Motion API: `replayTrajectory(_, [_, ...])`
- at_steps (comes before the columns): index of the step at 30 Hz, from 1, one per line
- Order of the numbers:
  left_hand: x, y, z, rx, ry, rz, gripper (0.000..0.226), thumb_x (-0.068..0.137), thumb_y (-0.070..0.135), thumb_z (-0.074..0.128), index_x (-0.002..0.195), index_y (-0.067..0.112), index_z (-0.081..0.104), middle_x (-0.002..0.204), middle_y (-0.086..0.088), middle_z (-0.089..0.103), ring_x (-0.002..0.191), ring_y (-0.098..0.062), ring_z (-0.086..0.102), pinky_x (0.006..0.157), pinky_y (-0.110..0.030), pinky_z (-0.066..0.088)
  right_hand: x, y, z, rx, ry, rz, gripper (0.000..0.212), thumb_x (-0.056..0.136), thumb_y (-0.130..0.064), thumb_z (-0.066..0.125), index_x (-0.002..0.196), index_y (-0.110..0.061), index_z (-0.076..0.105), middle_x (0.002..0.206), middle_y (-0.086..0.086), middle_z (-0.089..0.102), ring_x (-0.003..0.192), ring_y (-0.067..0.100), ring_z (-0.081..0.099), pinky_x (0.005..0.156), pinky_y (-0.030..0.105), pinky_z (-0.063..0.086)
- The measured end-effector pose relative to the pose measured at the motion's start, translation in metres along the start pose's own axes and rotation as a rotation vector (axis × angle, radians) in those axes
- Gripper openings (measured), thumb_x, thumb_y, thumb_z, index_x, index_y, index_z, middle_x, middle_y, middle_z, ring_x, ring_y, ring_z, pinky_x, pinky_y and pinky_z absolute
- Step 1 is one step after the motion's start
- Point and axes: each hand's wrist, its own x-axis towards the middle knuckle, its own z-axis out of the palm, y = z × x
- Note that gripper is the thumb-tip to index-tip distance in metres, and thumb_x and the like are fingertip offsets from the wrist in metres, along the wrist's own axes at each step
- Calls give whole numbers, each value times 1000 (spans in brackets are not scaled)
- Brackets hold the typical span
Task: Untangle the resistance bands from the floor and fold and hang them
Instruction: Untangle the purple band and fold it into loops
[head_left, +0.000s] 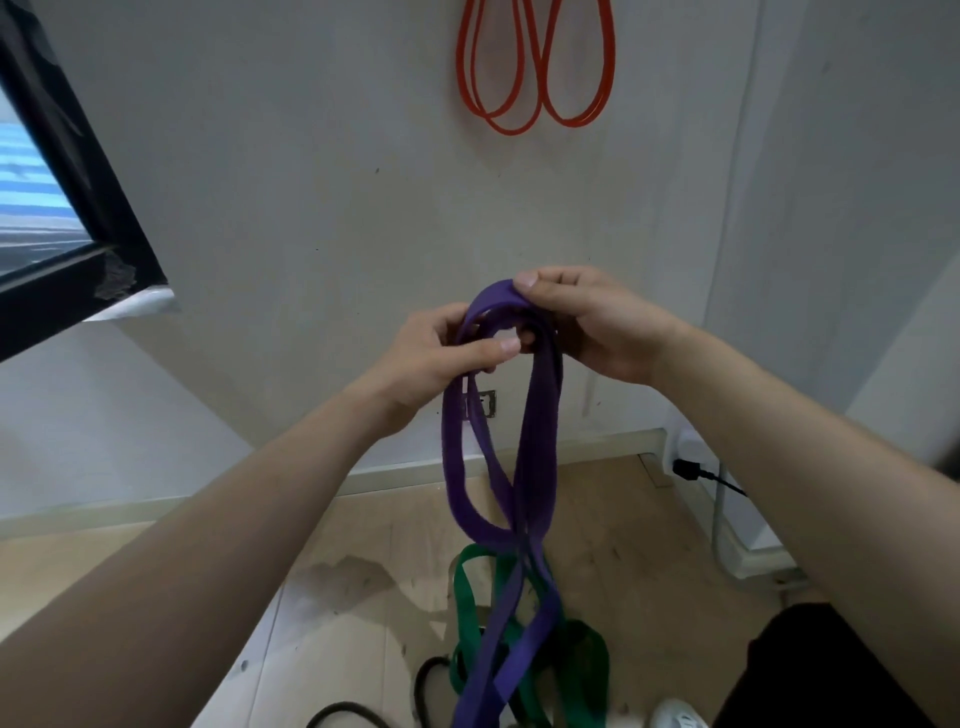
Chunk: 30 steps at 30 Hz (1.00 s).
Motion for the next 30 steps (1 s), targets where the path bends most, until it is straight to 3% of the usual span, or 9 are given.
replayTrajectory(3, [1, 0, -3, -38, 77, 6, 29, 80, 19, 79, 104, 5, 71, 77, 6, 70, 72, -8, 63, 74, -21, 52, 1, 7, 3, -23, -24, 44, 45, 103, -26, 54, 118, 16, 56, 86, 8, 61, 77, 19, 59, 83, 34, 51])
replayTrajectory(7, [1, 2, -10, 29, 122, 61, 19, 80, 13, 80, 98, 14, 74, 84, 5, 73, 79, -5, 66, 76, -18, 51, 0, 16, 2, 33, -122, 154, 29, 102, -30, 51, 105, -4, 64, 88, 6, 66, 88, 24, 67, 94, 42, 53])
replayTrajectory(10, [1, 7, -14, -32, 176, 79, 23, 79, 15, 79, 101, 11, 73, 86, 3, 71, 77, -6, 65, 75, -19, 52, 0, 29, -1, 81, -185, 221, 31, 98, -38, 53, 99, -11, 67, 96, 9, 70, 98, 29, 68, 98, 47, 52])
replayTrajectory(13, [4, 11, -25, -188, 277, 90, 29, 76, 21, 77, 103, 10, 71, 85, 1, 68, 75, -9, 62, 77, -22, 52, -1, 44, -8, 59, -278, 296, 31, 95, -41, 56, 99, -13, 68, 103, 11, 70, 106, 30, 67, 97, 47, 51])
replayTrajectory(17, [5, 7, -39, -297, 380, 65, 13, 91, 10, 69, 104, 9, 70, 79, 2, 63, 70, -10, 57, 78, -22, 51, -2, 54, -19, -47, -329, 359, 32, 97, -37, 55, 107, -10, 67, 111, 11, 70, 113, 30, 65, 102, 45, 51])
replayTrajectory(20, [4, -1, -44, -291, 397, 30, 15, 93, 11, 67, 108, 7, 69, 79, 2, 62, 69, -9, 57, 78, -21, 53, -2, 50, -24, -96, -257, 332, 30, 95, -36, 61, 101, -7, 66, 100, 10, 69, 101, 25, 68, 94, 40, 53])
replayTrajectory(24, [0, -11, -58, -324, 352, -25, 8, 93, 14, 67, 99, 13, 71, 73, 5, 60, 65, -8, 55, 71, -23, 50, -2, 35, -32, 63, -40, 177, 18, 98, -28, 58, 97, -11, 64, 88, 7, 64, 86, 23, 64, 93, 41, 52])
replayTrajectory(30, [-11, -18, -58, -93, 115, -86, 52, 68, 37, 78, 114, 13, 70, 81, 2, 63, 80, -14, 60, 83, -30, 49, 0, 6, -24, 208, 96, -33, 17, 99, -25, 54, 94, -12, 64, 84, 4, 62, 76, 18, 62, 95, 44, 51])
